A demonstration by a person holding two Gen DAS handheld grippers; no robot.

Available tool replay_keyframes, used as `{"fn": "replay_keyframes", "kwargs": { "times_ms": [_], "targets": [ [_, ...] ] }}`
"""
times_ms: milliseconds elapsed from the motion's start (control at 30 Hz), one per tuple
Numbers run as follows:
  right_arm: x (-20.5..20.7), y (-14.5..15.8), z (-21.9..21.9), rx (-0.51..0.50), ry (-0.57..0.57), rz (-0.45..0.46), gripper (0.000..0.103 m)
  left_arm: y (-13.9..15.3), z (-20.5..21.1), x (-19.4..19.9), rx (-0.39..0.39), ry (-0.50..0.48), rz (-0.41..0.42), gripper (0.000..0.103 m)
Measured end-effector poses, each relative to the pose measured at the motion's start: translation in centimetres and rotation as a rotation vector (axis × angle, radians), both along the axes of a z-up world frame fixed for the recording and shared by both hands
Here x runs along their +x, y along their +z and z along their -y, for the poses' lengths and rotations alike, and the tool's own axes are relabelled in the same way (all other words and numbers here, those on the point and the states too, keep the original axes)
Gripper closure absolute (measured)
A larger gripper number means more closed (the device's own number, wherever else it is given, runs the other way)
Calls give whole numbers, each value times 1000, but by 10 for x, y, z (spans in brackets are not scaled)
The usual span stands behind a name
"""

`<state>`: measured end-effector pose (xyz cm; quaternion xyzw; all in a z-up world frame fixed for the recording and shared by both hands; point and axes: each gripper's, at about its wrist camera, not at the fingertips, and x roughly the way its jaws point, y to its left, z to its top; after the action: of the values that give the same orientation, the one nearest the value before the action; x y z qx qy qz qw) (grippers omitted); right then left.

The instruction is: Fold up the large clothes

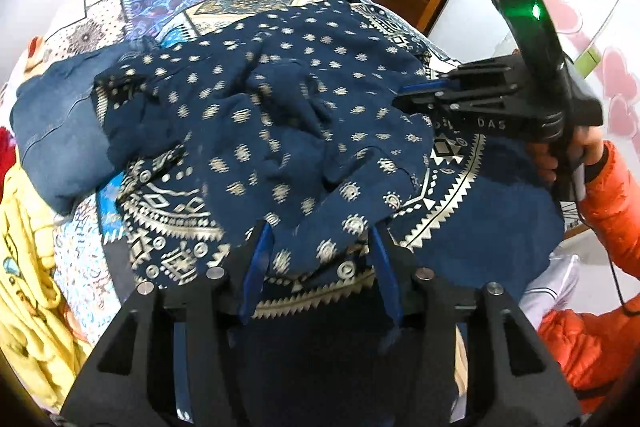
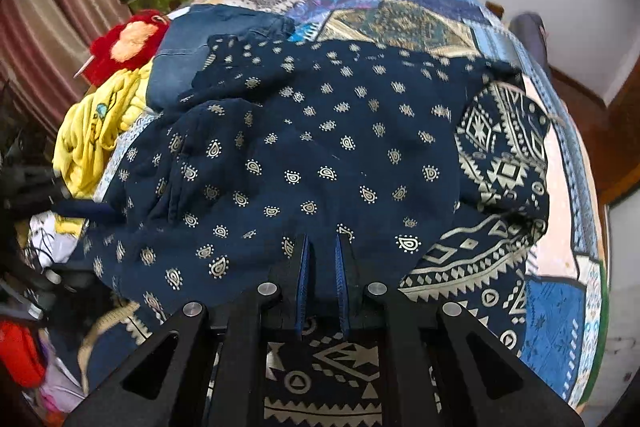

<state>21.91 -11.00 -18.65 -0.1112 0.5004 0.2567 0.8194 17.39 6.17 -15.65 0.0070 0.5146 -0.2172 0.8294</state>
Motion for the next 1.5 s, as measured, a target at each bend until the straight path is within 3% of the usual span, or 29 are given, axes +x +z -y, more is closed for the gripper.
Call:
{"fn": "replay_keyframes", "kwargs": {
  "times_ms": [267, 333, 467, 600, 767, 933, 1000, 1033, 1067, 1233, 1500],
  "targets": [
    [-5, -6, 3, -121, -9, 88, 95, 12, -37, 23, 0, 138, 70, 48],
    [-8, -7, 3, -132, -10, 107, 95, 0, -40, 37, 53, 182, 68, 48],
    [-12, -9, -2, -198, -3, 150, 95, -38, -40, 53, 21, 189, -29, 48],
    [-15, -10, 2, -217, -3, 172, 95, -74, -32, 58, 70, 177, -68, 46],
    [-15, -9, 16, -200, -32, 161, 95, -84, -42, 54, 24, 218, -63, 36],
    [-18, -6, 28, -200, -71, 174, 94, -91, -49, 52, -16, 237, -78, 35],
    [-21, -5, 35, -269, -123, 215, 59, -91, -48, 50, 4, 230, -66, 35],
    [-25, -3, 42, -335, -181, 287, 16, -89, -45, 49, 14, 228, -61, 35],
    [-27, -2, 51, -345, -205, 316, 0, -88, -43, 48, 23, 225, -56, 36],
    [-16, 3, 92, -184, -259, 165, 0, -67, -44, 46, 51, 226, -1, 36],
    [26, 38, 111, -44, -333, 236, 0, -5, -92, 78, 72, 342, 168, 36]
  ]
}}
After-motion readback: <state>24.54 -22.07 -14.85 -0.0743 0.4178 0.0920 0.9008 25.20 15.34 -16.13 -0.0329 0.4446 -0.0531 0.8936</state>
